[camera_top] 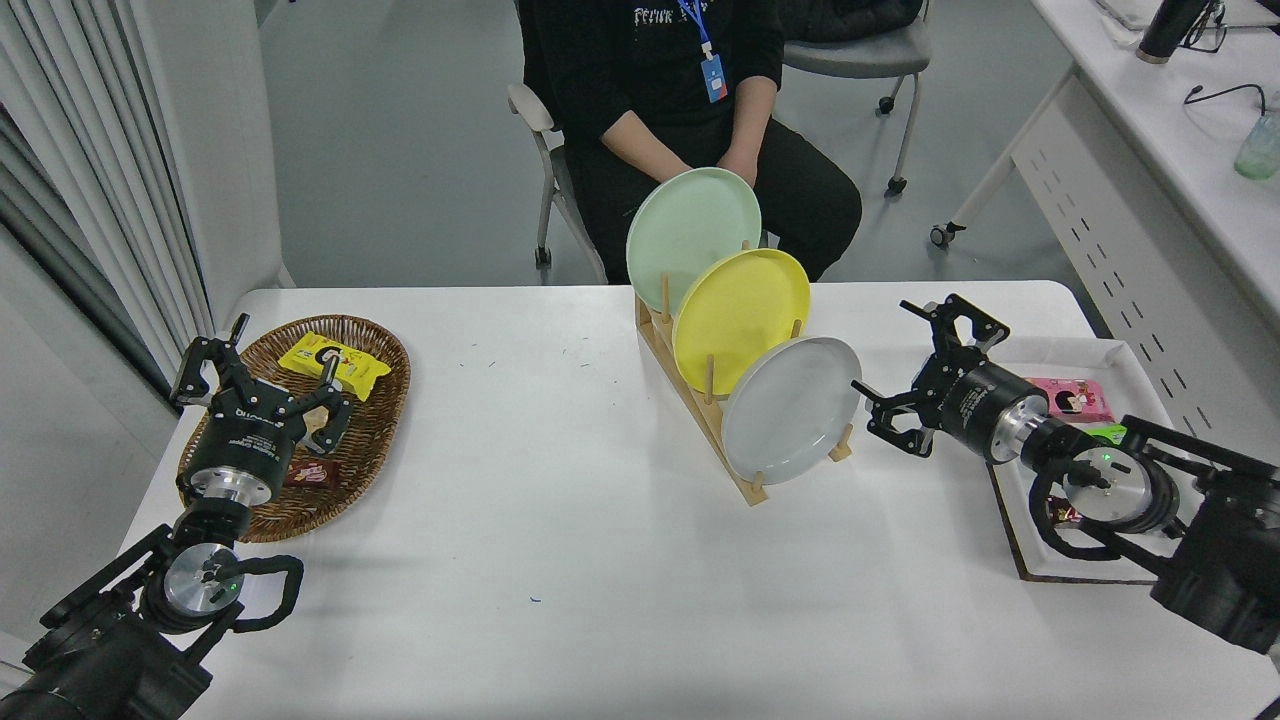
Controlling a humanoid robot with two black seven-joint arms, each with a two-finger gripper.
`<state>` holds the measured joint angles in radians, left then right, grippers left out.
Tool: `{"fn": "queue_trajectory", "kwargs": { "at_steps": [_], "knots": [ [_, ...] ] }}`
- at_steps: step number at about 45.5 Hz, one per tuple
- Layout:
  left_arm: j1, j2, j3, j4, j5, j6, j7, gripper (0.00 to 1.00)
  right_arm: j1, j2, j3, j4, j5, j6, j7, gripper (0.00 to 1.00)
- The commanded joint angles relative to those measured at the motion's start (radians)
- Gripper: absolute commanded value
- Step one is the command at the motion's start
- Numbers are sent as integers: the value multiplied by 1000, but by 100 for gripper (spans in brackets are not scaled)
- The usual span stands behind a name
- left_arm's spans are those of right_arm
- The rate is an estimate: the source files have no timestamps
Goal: Place the plate on the table
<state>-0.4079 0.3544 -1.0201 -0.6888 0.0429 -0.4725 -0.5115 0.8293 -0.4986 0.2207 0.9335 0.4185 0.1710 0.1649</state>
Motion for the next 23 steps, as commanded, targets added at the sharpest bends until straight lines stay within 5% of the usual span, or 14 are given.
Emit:
{"fn": "queue_trajectory", "kwargs": {
  "at_steps": [1, 23],
  "knots": [
    [0, 0, 0, 0, 0, 0, -1, 98, 7, 58, 5, -2, -4, -56, -1, 95],
    [0, 0, 0, 0, 0, 0, -1, 98, 37, 150, 12, -56, -7, -102, -1, 90]
  ]
}}
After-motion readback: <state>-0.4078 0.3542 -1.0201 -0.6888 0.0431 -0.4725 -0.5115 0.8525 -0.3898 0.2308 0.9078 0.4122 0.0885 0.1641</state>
